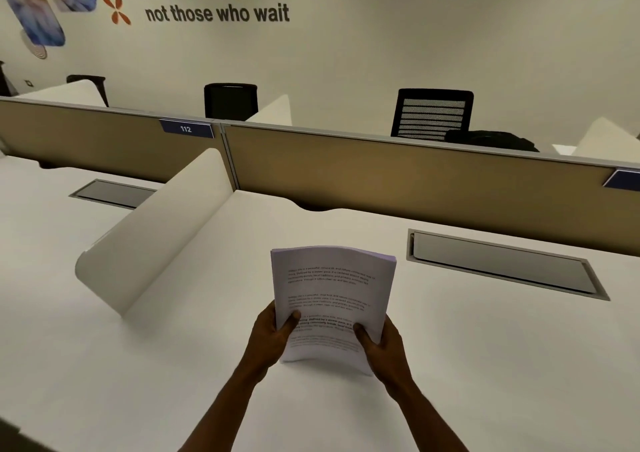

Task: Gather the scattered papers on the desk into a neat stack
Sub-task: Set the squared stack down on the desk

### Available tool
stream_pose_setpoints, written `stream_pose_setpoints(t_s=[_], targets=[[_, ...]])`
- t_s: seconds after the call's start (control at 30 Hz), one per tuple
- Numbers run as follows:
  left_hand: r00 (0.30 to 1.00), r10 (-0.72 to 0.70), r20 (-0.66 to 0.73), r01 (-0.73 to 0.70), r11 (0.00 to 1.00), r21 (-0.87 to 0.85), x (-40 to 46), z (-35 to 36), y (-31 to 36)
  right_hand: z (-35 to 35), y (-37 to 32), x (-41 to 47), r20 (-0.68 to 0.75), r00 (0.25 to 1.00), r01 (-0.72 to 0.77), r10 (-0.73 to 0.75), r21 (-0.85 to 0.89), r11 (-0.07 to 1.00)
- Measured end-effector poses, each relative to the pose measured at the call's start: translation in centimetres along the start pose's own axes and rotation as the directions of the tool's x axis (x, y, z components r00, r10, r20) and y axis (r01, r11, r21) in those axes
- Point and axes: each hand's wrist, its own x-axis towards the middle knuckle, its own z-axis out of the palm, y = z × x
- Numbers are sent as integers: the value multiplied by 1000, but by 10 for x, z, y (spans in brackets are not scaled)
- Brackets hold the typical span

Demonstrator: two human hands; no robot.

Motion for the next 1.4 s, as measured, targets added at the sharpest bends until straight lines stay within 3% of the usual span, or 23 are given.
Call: stream_pose_setpoints(t_s=[0.3,0.57,1.0,1.4], targets=[[986,-27,-164,45,994,105,41,-10,20,22,-23,48,-14,999,29,-30,-68,997],[941,4,-339,70,976,205,115,-71,52,100,-60,128,-5,991,-134,134,6,991],[937,-122,-327,247,893,376,280,-199,15,270,-47,257,-50,885,-453,463,137,881],[954,-143,-264,261,831,492,399,-247,-18,333,-41,346,-190,901,-419,390,-151,895]])
